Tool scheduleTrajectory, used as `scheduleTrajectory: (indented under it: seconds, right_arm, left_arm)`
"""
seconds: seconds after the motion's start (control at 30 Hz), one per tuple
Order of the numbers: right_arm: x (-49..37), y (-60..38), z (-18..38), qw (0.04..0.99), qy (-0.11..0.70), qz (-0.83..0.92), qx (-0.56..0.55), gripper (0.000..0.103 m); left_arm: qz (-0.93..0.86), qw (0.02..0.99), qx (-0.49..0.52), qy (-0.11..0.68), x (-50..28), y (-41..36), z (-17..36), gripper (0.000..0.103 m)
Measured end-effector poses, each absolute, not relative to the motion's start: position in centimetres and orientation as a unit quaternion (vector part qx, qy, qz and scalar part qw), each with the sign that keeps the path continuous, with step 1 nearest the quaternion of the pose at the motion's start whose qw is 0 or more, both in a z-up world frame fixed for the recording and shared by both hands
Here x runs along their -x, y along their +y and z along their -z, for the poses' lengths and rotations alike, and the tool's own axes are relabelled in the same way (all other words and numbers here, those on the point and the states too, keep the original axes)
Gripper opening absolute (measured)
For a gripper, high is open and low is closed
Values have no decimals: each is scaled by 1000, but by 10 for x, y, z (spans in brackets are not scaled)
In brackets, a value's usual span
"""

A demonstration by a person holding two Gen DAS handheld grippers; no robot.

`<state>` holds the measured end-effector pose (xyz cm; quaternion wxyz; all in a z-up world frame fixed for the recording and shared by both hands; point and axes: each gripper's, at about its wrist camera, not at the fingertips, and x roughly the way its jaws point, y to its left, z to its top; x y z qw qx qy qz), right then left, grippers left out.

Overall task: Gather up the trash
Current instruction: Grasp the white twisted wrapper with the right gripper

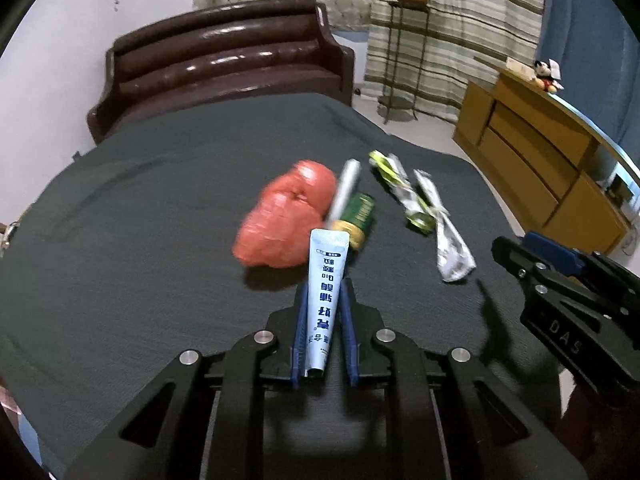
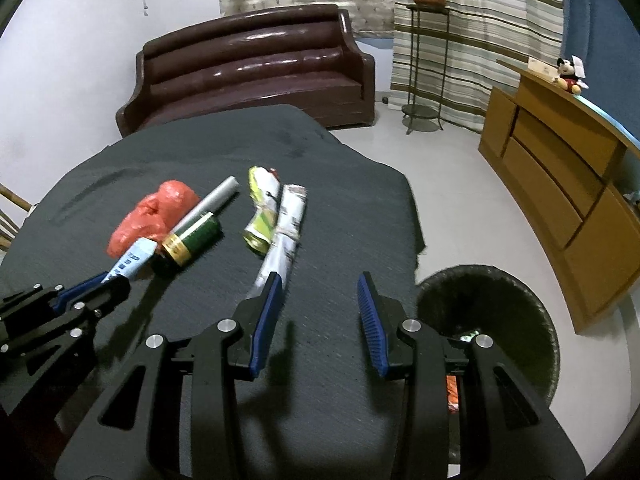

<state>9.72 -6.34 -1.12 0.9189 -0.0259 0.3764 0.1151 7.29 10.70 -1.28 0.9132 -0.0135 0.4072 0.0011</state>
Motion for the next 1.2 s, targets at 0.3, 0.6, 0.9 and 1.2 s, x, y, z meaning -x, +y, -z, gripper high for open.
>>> scheduleTrajectory:
  seconds: [0.3,0.6,0.9,1.2]
  right_arm:
    - [-116,-35,19,911,391,-122,32,47]
    - [-130,-21,28,904,410,-108,53,47]
    - [-132,-21,36,897,427,-99,54,24]
    - [-126,-28,34,903,417,-96,46,19]
  left_arm:
    - [-47,917,23,396,-77,144,14,17]
    - [-64,918,38,390,-87,171,12,17]
    - [-74,915,48,393,-85,183,17,17]
    - [-71,915,50,394,-87,179,17,17]
